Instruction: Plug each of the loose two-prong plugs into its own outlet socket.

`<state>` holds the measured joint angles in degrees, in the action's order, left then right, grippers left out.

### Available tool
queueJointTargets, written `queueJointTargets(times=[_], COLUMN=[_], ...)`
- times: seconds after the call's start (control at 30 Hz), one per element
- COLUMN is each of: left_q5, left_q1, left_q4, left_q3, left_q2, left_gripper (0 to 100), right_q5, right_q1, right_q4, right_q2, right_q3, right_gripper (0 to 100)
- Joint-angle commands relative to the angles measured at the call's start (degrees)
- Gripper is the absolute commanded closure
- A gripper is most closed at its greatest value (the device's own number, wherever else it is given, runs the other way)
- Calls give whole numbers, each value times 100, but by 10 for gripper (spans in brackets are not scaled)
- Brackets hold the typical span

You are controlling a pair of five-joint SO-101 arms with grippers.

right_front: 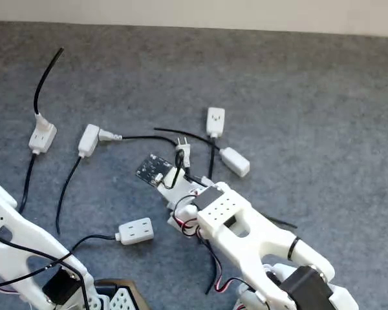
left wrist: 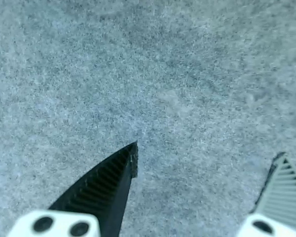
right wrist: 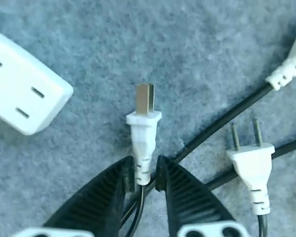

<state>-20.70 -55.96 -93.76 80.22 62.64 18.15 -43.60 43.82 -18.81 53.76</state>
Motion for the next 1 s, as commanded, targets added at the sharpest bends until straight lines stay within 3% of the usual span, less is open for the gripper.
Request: queueJointTargets(times=[0.0,0.17,0.53,0.77,0.97], left_q5=[-44,-44,-53,-53,-53], left_q1=[57,57,66,127,92], left_q4=[-26,-26,-97,-97,-97], left_q3=[251,251,251,251,251], left_q2=[-75,-84,-101,-101,-101], left_gripper=[604,604,604,604,604], right_q5=[97,527,519,527,527], right_q1=[40,31,40,145,136], right_q4=[-75,-92,-171,725,848], right_q2=[-154,321,884,892,936], right_q3=[-119,-136,-435,-1191,-1420], right_gripper=[903,902,901,901,901])
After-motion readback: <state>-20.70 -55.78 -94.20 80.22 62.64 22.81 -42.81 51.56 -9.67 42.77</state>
